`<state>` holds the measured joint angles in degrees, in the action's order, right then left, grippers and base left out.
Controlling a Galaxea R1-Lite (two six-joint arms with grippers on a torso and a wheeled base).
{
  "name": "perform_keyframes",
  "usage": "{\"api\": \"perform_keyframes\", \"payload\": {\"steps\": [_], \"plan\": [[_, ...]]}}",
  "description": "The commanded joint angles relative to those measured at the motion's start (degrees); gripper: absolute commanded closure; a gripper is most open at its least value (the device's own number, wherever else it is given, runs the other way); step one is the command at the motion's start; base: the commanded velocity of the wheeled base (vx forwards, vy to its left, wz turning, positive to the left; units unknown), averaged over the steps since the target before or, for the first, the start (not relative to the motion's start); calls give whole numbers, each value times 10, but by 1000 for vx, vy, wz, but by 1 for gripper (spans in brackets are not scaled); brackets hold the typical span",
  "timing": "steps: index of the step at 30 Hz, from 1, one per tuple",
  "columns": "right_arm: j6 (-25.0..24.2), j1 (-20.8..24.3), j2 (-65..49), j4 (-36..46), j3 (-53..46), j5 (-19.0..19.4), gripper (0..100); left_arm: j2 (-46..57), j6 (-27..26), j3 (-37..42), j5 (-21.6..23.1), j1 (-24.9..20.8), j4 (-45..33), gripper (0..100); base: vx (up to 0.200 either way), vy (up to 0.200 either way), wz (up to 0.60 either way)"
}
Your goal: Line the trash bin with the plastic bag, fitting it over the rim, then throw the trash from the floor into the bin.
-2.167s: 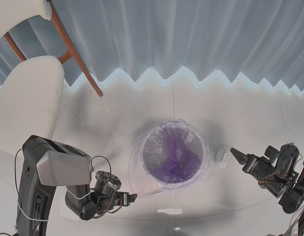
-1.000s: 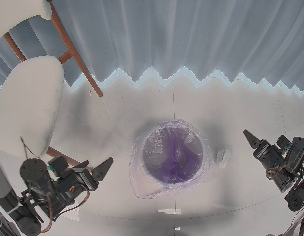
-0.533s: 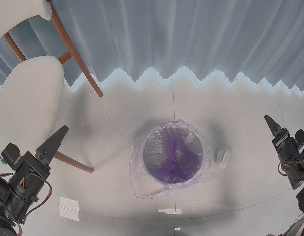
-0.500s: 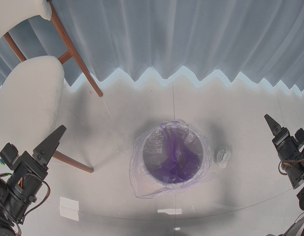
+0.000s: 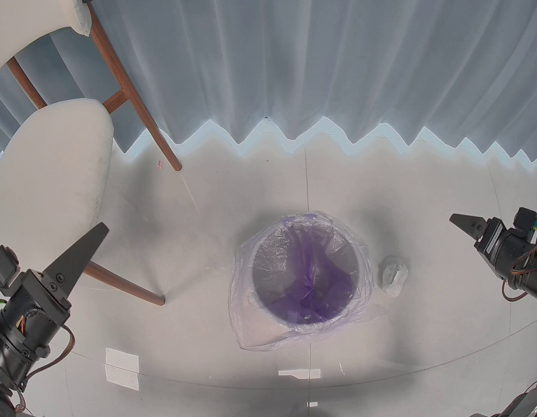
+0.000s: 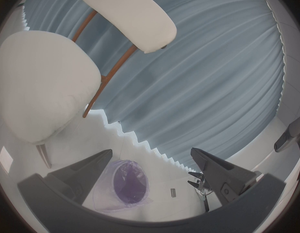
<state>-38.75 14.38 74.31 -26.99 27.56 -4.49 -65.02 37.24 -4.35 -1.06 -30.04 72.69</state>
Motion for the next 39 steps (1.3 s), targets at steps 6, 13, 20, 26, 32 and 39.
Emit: {"api": "perform_keyframes", "payload": {"steps": [6,13,20,26,32,39], "plan": [[68,42,55,182,84,88,0,20,-89,-286,113,24,-455,0,0,0,0],[149,75,178,117,57,49,0,-24,-203,-313,112,16,-498,0,0,0,0],[61,137,321,28,82,-16,0,-34,-337,-340,119,11,-506,0,0,0,0],[44,172,393,12,139,-40,0,-19,-397,-281,113,16,-515,0,0,0,0],[38,166,431,19,227,-85,0,-8,-400,-261,113,16,-500,0,0,0,0],[38,160,463,23,233,-103,0,-12,-399,-253,120,38,-499,0,0,0,0]]}}
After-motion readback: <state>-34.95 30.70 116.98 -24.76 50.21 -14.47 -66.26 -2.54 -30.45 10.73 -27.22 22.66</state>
